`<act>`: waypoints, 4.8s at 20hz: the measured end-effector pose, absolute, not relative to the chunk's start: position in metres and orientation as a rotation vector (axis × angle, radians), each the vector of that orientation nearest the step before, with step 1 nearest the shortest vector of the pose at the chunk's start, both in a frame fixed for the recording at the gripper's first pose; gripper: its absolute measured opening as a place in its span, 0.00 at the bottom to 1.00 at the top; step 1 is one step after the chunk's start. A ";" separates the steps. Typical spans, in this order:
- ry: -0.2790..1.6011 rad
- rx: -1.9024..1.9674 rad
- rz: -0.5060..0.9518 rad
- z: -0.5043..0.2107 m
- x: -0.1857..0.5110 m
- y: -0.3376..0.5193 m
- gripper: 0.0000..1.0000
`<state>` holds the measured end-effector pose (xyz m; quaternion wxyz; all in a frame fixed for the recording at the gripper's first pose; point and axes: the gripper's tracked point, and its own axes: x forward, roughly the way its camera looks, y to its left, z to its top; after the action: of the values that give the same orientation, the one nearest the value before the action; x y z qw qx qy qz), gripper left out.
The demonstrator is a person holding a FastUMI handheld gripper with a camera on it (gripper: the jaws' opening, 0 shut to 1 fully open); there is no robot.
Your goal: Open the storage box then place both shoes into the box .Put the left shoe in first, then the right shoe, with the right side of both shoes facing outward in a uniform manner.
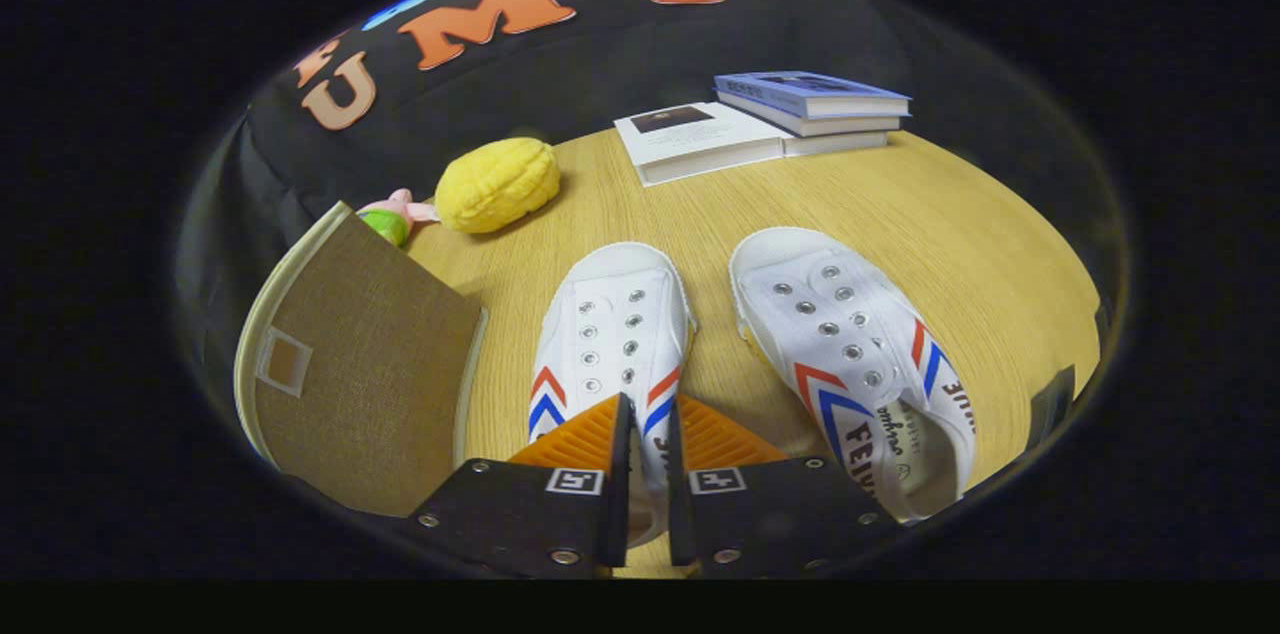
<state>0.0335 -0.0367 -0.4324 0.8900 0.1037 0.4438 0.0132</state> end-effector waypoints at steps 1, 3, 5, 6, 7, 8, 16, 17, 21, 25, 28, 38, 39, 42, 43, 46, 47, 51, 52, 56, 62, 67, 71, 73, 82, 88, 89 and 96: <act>0.919 0.221 0.029 -0.431 0.033 -0.036 0.04; 0.909 0.204 0.034 -0.428 0.033 -0.033 0.01; 0.907 0.202 0.030 -0.417 0.032 -0.027 0.01; 0.905 0.203 0.029 -0.411 0.031 -0.026 0.00; 0.891 0.210 0.032 -0.402 0.032 -0.024 0.01; 0.873 0.217 0.037 -0.390 0.034 -0.023 0.00; 0.673 0.243 0.070 -0.275 0.055 0.004 0.00; 0.646 0.250 0.079 -0.260 0.059 0.011 0.00; 0.571 0.262 0.131 -0.210 0.060 0.050 0.00; 0.549 0.255 0.210 -0.192 0.062 0.101 0.00; 0.572 0.251 0.255 -0.201 0.061 0.139 0.00; 0.724 0.175 0.344 -0.283 0.039 0.233 0.00; 0.739 0.168 0.343 -0.291 0.037 0.237 0.00; 0.757 0.173 0.337 -0.298 0.031 0.239 0.01; 0.755 0.181 0.333 -0.297 0.031 0.238 0.01; 0.786 0.157 0.318 -0.300 0.022 0.232 0.01; 0.806 0.144 0.311 -0.302 0.016 0.229 0.01; 0.831 0.129 0.323 -0.308 0.005 0.230 0.03; 0.831 0.135 0.339 -0.306 0.005 0.233 0.03; 0.721 0.154 0.425 -0.262 0.008 0.243 0.44; 0.573 0.058 0.393 -0.221 0.022 0.192 0.98; 0.524 0.060 0.303 -0.204 0.035 0.125 0.98; 0.507 0.055 0.210 -0.202 0.045 0.060 0.99; 0.497 0.041 0.158 -0.204 0.050 0.025 0.99; 0.581 -0.013 -0.066 -0.259 0.049 -0.111 0.99; 0.743 -0.035 -0.123 -0.326 0.029 -0.162 0.98; 0.772 -0.041 -0.129 -0.338 0.025 -0.169 0.97; 0.912 0.002 -0.137 -0.403 0.013 -0.179 0.74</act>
<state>0.0134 -0.1793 -0.4031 0.8957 0.0008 0.4398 -0.0659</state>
